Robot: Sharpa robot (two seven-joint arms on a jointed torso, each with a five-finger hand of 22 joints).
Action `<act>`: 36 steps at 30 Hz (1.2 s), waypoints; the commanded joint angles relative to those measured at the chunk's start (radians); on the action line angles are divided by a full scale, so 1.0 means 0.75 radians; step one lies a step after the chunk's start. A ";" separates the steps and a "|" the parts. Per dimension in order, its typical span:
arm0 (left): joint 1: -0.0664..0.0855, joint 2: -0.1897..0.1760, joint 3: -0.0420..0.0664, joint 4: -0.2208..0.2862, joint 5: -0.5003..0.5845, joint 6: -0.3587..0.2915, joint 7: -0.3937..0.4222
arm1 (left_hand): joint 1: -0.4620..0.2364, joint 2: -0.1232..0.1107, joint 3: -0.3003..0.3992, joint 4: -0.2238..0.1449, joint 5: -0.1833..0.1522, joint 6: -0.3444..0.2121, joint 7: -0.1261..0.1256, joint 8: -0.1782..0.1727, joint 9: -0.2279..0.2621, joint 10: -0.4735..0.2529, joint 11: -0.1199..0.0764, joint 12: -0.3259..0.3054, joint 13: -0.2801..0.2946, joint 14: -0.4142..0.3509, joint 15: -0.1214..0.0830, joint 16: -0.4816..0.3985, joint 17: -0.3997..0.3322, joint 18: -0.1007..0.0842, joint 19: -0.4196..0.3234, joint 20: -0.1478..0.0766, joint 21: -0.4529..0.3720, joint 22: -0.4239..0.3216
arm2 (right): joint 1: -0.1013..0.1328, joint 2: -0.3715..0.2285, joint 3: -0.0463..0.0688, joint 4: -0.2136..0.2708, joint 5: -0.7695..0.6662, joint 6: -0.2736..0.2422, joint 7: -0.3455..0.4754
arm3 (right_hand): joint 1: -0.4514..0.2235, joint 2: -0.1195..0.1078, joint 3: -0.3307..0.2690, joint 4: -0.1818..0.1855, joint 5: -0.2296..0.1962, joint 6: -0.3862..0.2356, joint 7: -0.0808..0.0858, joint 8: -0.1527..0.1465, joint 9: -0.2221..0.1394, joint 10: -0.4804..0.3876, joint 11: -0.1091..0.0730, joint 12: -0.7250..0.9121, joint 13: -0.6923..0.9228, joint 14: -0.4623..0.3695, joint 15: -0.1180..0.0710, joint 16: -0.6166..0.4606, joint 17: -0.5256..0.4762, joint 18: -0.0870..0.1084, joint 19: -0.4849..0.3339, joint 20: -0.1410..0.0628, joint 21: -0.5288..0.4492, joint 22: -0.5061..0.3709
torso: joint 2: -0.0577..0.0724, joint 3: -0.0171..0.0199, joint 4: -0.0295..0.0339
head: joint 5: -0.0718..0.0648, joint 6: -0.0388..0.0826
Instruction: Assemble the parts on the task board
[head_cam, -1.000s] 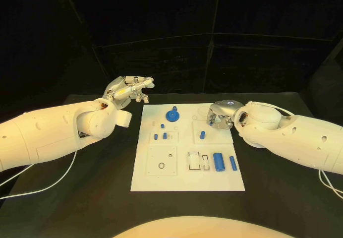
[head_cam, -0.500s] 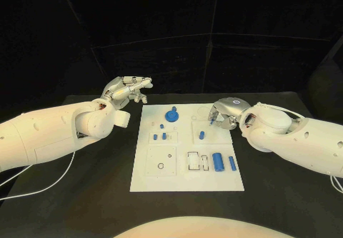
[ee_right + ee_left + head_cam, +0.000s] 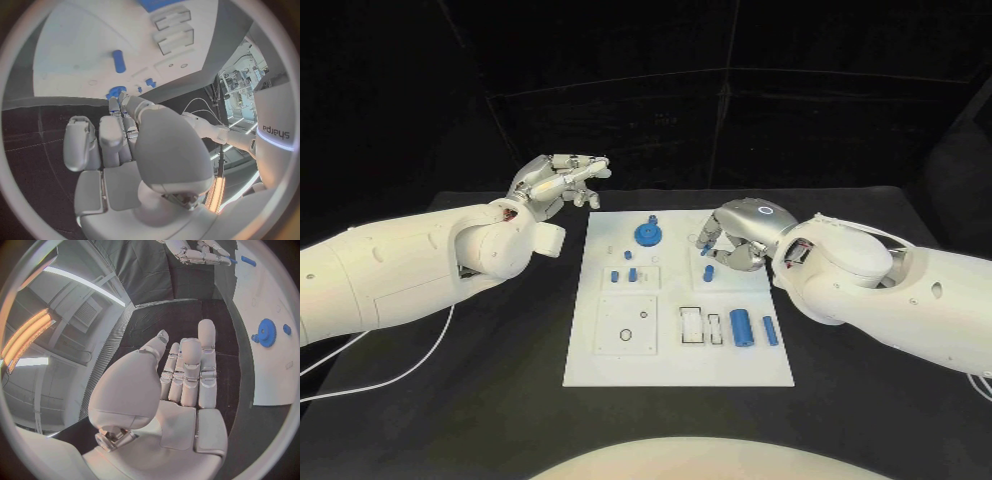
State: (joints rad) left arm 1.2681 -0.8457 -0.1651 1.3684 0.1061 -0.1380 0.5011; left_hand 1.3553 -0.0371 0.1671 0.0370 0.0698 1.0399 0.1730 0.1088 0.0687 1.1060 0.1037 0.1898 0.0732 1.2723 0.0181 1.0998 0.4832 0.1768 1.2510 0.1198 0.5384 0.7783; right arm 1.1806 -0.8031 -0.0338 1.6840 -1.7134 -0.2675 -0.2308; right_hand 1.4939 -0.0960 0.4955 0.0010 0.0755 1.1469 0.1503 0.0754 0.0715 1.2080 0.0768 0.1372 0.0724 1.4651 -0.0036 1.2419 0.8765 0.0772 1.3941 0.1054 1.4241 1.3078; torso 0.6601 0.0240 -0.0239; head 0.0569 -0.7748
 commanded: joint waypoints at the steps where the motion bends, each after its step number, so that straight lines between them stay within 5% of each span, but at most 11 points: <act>1: 0.002 0.003 0.001 0.002 0.005 0.018 0.005 | 0.008 -0.006 -0.003 -0.008 0.003 -0.006 0.004 0.004 -0.002 -0.009 0.002 0.008 -0.002 -0.008 -0.001 -0.005 -0.002 0.007 -0.002 -0.004 -0.009 -0.002 | 0.003 0.038 0.001 0.016 0.017 0.021 -0.004 | -0.015 0.000 0.006 -0.001 -0.006 0.006 -0.001 -0.007 0.000 0.004 0.000 -0.006 0.002 0.004 -0.003 0.008 0.000 -0.024 0.009 -0.004 0.008 0.043 | 0.001 -0.0007 0.0031 | 0.012 -0.010; 7: 0.002 0.008 0.001 0.008 0.004 0.020 0.005 | 0.008 -0.006 -0.003 -0.008 0.003 -0.006 0.004 0.004 -0.002 -0.009 0.002 0.008 -0.002 -0.008 -0.001 -0.005 -0.002 0.007 -0.002 -0.004 -0.009 -0.002 | -0.002 0.141 -0.005 0.007 0.027 0.065 0.016 | -0.019 0.000 0.008 -0.002 -0.007 0.004 -0.001 -0.008 0.000 0.002 0.001 -0.007 0.002 0.004 -0.003 0.009 0.002 -0.027 0.018 -0.004 0.016 0.056 | 0.002 -0.0018 -0.0006 | 0.037 -0.027; 16: 0.003 0.011 0.001 0.013 -0.024 0.015 0.001 | 0.009 -0.005 -0.003 -0.009 0.004 -0.007 0.004 0.005 -0.002 -0.010 0.002 0.009 -0.002 -0.008 -0.001 -0.005 -0.001 0.007 -0.002 -0.004 -0.010 -0.003 | -0.049 0.227 -0.038 -0.037 0.028 0.112 0.040 | -0.020 0.001 0.011 -0.005 -0.005 0.003 0.000 -0.009 0.000 0.001 0.001 -0.008 0.002 0.003 -0.003 0.008 -0.001 -0.027 0.019 -0.004 0.017 0.058 | 0.000 -0.0022 0.0021 | 0.057 -0.051; 24: 0.003 0.011 0.001 0.017 -0.038 0.019 0.004 | 0.009 -0.005 -0.003 -0.009 0.004 -0.007 0.004 0.005 -0.002 -0.010 0.002 0.010 -0.002 -0.008 0.000 -0.005 -0.002 0.007 -0.002 -0.004 -0.010 -0.003 | -0.095 0.273 -0.044 -0.075 0.015 0.134 0.052 | -0.022 0.000 0.013 -0.008 -0.001 0.001 0.000 -0.009 -0.001 0.001 0.001 -0.008 0.002 0.003 -0.003 0.008 -0.002 -0.027 0.019 -0.004 0.017 0.058 | 0.001 -0.0003 0.0010 | 0.073 -0.061; 36: 0.003 0.014 0.001 0.017 -0.041 0.025 0.005 | 0.009 -0.006 -0.004 -0.009 0.004 -0.007 0.004 0.005 -0.002 -0.010 0.002 0.010 -0.002 -0.008 0.000 -0.005 -0.002 0.007 -0.002 -0.004 -0.010 -0.003 | -0.117 0.306 -0.045 -0.106 0.009 0.166 0.067 | -0.037 -0.006 0.011 -0.012 0.013 0.001 0.001 -0.009 0.000 0.000 0.002 -0.009 0.003 0.003 -0.001 0.009 0.000 -0.027 0.018 -0.003 0.017 0.057 | 0.000 -0.0004 0.0014 | 0.092 -0.071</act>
State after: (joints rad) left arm 1.2684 -0.8367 -0.1651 1.3797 0.0838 -0.1336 0.4989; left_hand 1.3553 -0.0371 0.1644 0.0343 0.0698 1.0399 0.1730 0.1088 0.0687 1.1060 0.1036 0.1937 0.0725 1.2723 0.0181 1.0998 0.4829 0.1767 1.2510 0.1199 0.5345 0.7768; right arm 1.0934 -0.5754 -0.0677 1.6056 -1.6987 -0.1646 -0.1960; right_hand 1.4722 -0.1011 0.5009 -0.0049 0.0795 1.1466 0.1502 0.0722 0.0702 1.2077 0.0769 0.1335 0.0740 1.4650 -0.0036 1.2454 0.8761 0.0617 1.4047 0.1015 1.4320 1.3076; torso 0.6604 0.0237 -0.0234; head 0.1221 -0.8270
